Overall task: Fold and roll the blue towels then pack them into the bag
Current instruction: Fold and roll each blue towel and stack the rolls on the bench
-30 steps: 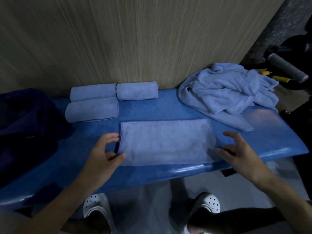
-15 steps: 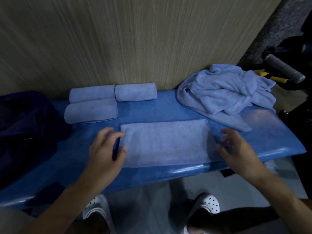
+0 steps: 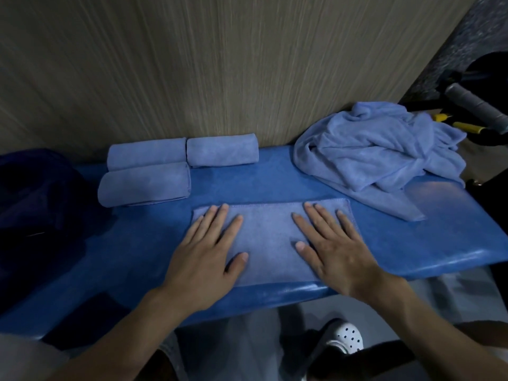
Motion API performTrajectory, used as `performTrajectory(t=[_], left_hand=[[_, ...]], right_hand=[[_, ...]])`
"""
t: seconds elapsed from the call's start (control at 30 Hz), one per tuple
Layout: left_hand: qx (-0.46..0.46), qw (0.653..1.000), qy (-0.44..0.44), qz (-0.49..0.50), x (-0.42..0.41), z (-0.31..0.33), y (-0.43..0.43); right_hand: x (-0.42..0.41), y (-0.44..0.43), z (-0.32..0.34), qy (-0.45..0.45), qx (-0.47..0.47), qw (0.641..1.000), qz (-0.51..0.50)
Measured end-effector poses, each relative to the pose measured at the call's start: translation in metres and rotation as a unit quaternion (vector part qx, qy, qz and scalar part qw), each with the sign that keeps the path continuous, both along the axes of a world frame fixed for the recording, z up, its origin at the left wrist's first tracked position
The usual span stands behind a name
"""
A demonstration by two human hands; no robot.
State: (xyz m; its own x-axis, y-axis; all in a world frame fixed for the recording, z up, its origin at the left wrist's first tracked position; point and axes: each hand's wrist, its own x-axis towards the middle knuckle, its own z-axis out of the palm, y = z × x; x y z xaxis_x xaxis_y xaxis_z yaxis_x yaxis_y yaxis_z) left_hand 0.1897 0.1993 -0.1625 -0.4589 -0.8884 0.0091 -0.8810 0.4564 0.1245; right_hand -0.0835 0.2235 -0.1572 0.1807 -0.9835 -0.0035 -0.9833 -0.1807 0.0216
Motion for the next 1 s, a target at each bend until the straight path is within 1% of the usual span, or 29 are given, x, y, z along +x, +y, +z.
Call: performTrajectory(t=[0.17, 0.23, 0.3, 0.37, 0.43, 0.5, 0.63, 0.77, 0.9, 1.0], left_hand=[[0.005, 1.0, -0.014, 0.001, 0.003, 0.005, 0.001], [0.001, 1.0, -0.014, 0.002, -0.002, 0.012, 0.002], [-0.022, 1.0, -0.005, -0.016, -0.017, 0.021, 0.003], [-0.044, 0.997, 0.011, -0.062, -0.041, 0.025, 0.002], [-0.039, 0.994, 0.011, -0.1, -0.059, 0.021, -0.001], [-0.026, 0.993, -0.009, -0.114, -0.057, 0.011, -0.006], [-0.026, 0.995, -0.035, -0.095, -0.025, 0.003, -0.011], [-0.017, 0.996, -0.041, -0.073, -0.013, 0.005, -0.013], [0.0, 0.997, -0.024, -0.071, -0.018, 0.011, -0.015], [0.009, 0.996, -0.027, -0.079, -0.025, 0.017, -0.025]], right_hand=[[-0.025, 0.005, 0.0, 0.006, 0.0, 0.997, -0.08], [-0.019, 0.006, 0.006, 0.009, -0.028, 0.995, -0.094], [0.0, 0.004, 0.015, -0.011, -0.055, 0.997, -0.062], [0.022, 0.005, 0.013, -0.037, -0.065, 0.997, -0.003], [0.035, 0.01, 0.005, -0.037, -0.047, 0.998, 0.028], [0.032, 0.011, -0.002, -0.02, -0.028, 0.999, 0.027], [0.008, 0.012, 0.001, -0.009, -0.02, 1.0, -0.018], [-0.018, 0.019, 0.003, 0.018, 0.002, 0.997, -0.075], [-0.02, 0.03, 0.013, 0.055, -0.027, 0.992, -0.111], [-0.005, 0.037, 0.029, 0.063, -0.071, 0.99, -0.101]])
